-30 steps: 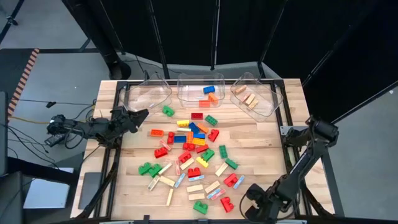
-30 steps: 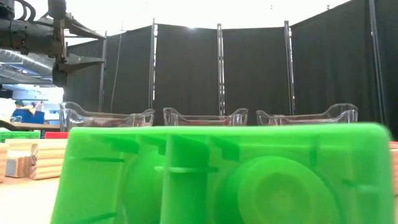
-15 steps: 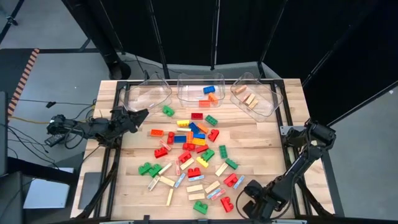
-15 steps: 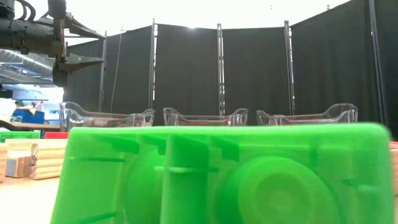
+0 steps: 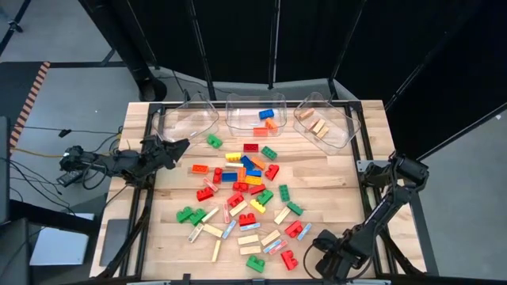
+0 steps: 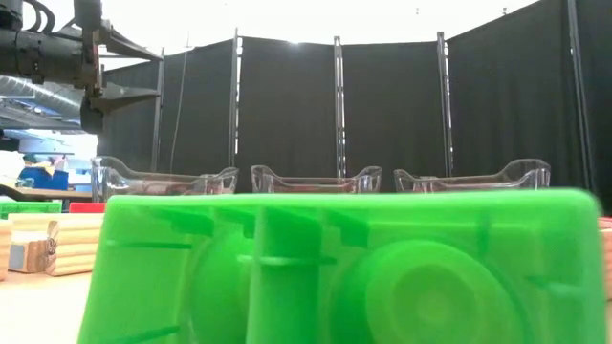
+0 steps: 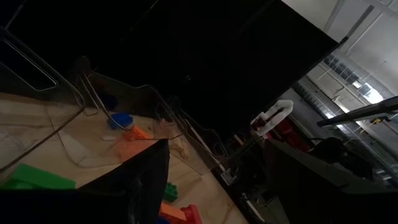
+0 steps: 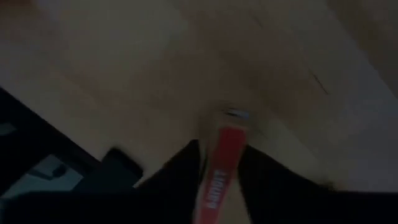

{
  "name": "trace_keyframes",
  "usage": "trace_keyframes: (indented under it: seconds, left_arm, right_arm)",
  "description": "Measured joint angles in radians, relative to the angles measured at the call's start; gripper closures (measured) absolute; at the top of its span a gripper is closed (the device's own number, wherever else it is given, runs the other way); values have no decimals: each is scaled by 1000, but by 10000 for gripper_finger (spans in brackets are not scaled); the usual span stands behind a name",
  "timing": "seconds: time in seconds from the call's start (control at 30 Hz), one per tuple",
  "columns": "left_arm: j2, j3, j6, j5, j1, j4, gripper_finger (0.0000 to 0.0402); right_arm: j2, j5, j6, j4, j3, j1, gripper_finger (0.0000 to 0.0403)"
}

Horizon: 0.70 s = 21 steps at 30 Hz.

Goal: Sort blocks by size
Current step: Put the brown wooden block into the right transparent bin

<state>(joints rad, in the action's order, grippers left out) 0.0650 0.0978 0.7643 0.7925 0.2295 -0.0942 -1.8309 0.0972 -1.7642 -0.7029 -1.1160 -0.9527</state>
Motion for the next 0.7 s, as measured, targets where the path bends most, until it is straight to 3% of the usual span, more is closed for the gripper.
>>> trace_keyframes:
  seconds: [0.07, 0.27, 0.4, 0.7]
  left_arm:
    - [0, 0, 0, 0, 0, 7, 133]
    - [0, 0, 0, 0, 0, 12, 133]
    - [0, 0, 0, 0, 0, 11, 133]
    - [0, 0, 0, 0, 0, 11, 133]
  right_arm:
    - [0, 0, 41, 12, 0, 9, 335]
    - [9, 2, 165, 7, 0, 92, 330]
    - [73, -29, 343, -132, -22, 237, 330]
    - [358, -449, 807, -541, -81, 780, 330]
